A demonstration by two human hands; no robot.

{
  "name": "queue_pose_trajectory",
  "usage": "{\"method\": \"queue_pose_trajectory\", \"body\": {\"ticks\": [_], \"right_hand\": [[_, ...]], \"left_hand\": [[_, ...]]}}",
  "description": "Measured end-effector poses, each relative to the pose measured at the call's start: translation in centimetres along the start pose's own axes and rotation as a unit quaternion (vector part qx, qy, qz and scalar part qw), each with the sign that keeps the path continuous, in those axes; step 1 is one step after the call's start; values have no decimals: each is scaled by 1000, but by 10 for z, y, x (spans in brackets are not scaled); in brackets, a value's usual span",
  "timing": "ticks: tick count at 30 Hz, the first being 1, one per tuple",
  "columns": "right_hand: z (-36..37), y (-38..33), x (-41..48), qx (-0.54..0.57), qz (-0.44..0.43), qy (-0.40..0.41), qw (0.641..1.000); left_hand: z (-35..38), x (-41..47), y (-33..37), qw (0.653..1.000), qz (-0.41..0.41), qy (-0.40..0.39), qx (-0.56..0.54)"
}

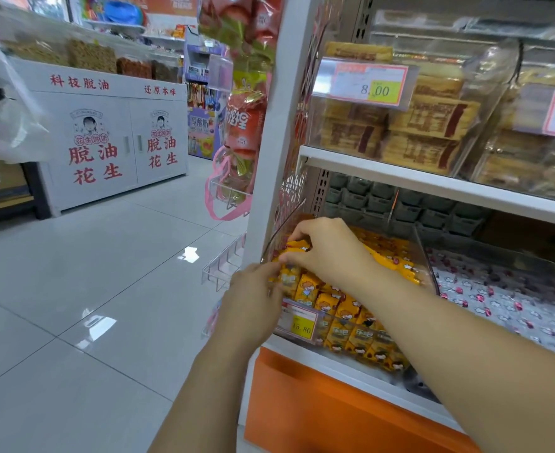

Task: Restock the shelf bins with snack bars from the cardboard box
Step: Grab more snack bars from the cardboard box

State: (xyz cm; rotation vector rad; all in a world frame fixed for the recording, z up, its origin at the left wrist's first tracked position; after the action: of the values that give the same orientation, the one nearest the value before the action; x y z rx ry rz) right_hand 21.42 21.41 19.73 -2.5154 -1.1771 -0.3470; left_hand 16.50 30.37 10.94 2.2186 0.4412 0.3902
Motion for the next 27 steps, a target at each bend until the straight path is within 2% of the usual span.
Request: {"method": "queue_pose_trajectory", "body": {"ticks": [4, 7, 9, 11, 12, 15, 21, 24, 27], "right_hand": [[22, 2, -7, -27, 0, -81, 996], [27, 12, -11, 15, -5, -113, 993], [16, 32, -17, 41, 28, -59, 997], [-2, 60, -29, 19, 92, 29, 995], [-6, 75, -38, -1, 130, 44, 990], [0, 108, -59, -46, 226, -18, 973], [4, 122, -61, -74, 270, -66, 958], [2, 129, -60, -55, 277, -46, 958], [-17, 131, -60, -34, 262, 29, 964]], "left_hand": [[7, -1, -5, 996, -6, -18, 84], [4, -5, 1, 991, 13, -12, 129], [3, -8, 4, 992, 22, -6, 122], [2, -11, 11, 997, 38, 4, 74], [1, -12, 17, 998, 49, 9, 42], [1, -14, 34, 997, 80, 19, -2], [12, -7, 30, 997, 57, 28, 53], [13, -10, 25, 995, 51, 27, 86], [14, -10, 21, 992, 43, 17, 120]]}}
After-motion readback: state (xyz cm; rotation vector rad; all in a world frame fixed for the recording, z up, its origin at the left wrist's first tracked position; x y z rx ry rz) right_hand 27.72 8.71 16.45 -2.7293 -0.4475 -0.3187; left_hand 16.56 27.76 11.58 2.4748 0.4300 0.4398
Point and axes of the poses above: each hand's wrist, its own x-axis towards the middle knuckle, its own z-axis out of the palm, y = z × x, the point moved 9 cm from there along x, towards the middle knuckle, and after that the axes turned 12 degrees about -z, right-handed, at the moved point
